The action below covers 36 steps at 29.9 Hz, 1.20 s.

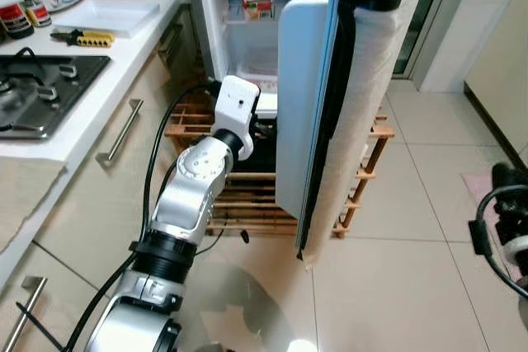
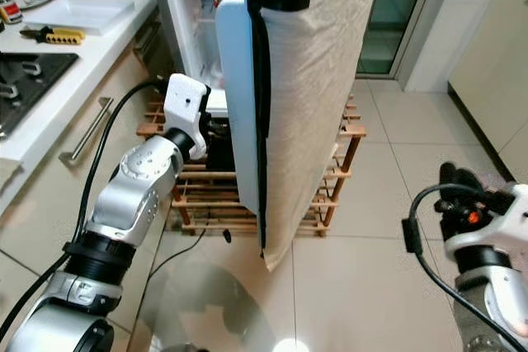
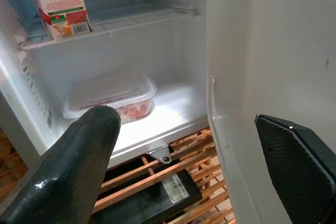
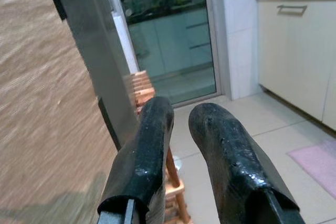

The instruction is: Restocking fridge

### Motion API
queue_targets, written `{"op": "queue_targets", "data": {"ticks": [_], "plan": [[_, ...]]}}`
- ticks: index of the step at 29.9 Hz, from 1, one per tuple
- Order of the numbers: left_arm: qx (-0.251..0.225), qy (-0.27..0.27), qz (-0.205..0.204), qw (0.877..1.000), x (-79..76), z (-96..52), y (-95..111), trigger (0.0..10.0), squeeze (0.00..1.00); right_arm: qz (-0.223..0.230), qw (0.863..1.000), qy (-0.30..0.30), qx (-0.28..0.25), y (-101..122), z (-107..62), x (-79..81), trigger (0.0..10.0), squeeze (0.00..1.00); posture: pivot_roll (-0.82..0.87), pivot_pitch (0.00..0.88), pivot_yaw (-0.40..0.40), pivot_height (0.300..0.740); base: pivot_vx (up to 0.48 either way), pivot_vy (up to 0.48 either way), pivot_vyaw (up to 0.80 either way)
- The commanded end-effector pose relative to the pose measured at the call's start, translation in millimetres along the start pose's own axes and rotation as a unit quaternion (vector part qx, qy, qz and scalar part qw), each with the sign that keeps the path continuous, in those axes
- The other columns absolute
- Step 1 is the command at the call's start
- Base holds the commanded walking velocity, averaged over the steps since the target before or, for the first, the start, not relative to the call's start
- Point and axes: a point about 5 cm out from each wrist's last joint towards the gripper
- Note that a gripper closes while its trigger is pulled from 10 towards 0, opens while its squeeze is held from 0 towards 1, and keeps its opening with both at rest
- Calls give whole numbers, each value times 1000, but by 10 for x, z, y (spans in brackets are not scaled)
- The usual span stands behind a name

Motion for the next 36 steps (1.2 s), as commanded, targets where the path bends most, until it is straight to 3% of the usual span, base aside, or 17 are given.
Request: {"op": "queue_targets", "data": {"ticks": [1,2,3,4,5,6,7,8,9,12,14,18,20,25,31,33,36], "plan": [[-7,-17,2,1000,-76,38,63,10000,0,-5,1000,-14,5,5,-8,-52,10000,0,-86,5,42,740,0,0,0],[-20,-50,-10,998,-172,34,111,10000,0,-11,1000,-22,13,-24,-14,-77,10000,0,-85,7,41,740,0,0,0],[-45,-146,-43,987,-395,-28,210,10000,0,-17,999,-30,25,-68,-26,-107,10000,0,-84,9,39,740,0,0,0],[-68,-279,-103,952,-672,-189,341,10000,0,-27,998,-40,41,-126,-43,-143,10000,0,-83,10,38,740,0,0,0],[-83,-388,-146,906,-864,-381,448,10000,0,-36,997,-50,55,-178,-64,-176,10000,0,-81,12,39,740,0,0,0],[-90,-455,-171,869,-969,-529,514,10000,0,-39,995,-57,65,-217,-82,-199,10000,0,-81,12,39,740,0,0,0],[-84,-461,-186,864,-982,-562,517,10000,0,-46,994,-63,77,-264,-107,-223,10000,0,-85,15,42,740,0,0,0],[-77,-415,-169,891,-888,-490,438,10000,0,-53,992,-73,90,-308,-143,-260,10000,0,-87,20,40,740,0,0,0],[-77,-415,-169,891,-888,-490,438,10000,0,-53,992,-73,90,-308,-143,-260,10000,0,-87,20,40,740,0,0,0],[-51,-274,-100,955,-541,-323,208,10000,0,-85,980,-125,127,-428,-279,-427,10000,0,-87,26,36,740,0,0,0],[-41,-220,-91,970,-368,-313,173,10000,0,-91,974,-154,140,-469,-362,-539,10000,0,-85,30,36,740,0,0,0],[-36,-166,-76,983,-165,-374,168,10000,0,-102,967,-182,149,-496,-468,-676,10000,0,-90,34,41,740,0,0,0],[-24,-101,-63,993,20,-409,98,10000,0,-111,962,-198,151,-492,-543,-775,10000,0,-93,38,45,740,0,0,0],[15,-9,-25,1000,224,-399,-91,10000,0,-100,962,-205,150,-510,-602,-840,10000,0,-93,42,42,740,0,0,0],[12,54,-39,998,317,-326,-107,10000,0,-105,954,-123,253,-854,-656,-635,10000,0,-100,45,44,740,0,0,0],[11,52,-40,998,304,-319,-117,10000,0,-130,929,-81,338,-1108,-675,-510,10000,0,-109,44,50,740,0,0,0],[13,54,-31,998,282,-278,-155,10000,0,-124,918,-77,369,-1332,-642,-459,10000,0,-103,45,49,740,0,0,0]]}}
Point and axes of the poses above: a point about 5 cm out from each wrist's last joint towards the gripper, its own z axis pointing out of the wrist towards the gripper, its own y axis along the axis of the wrist's last joint, x = y × z, and after that the axes turned 12 degrees about -z, right-handed
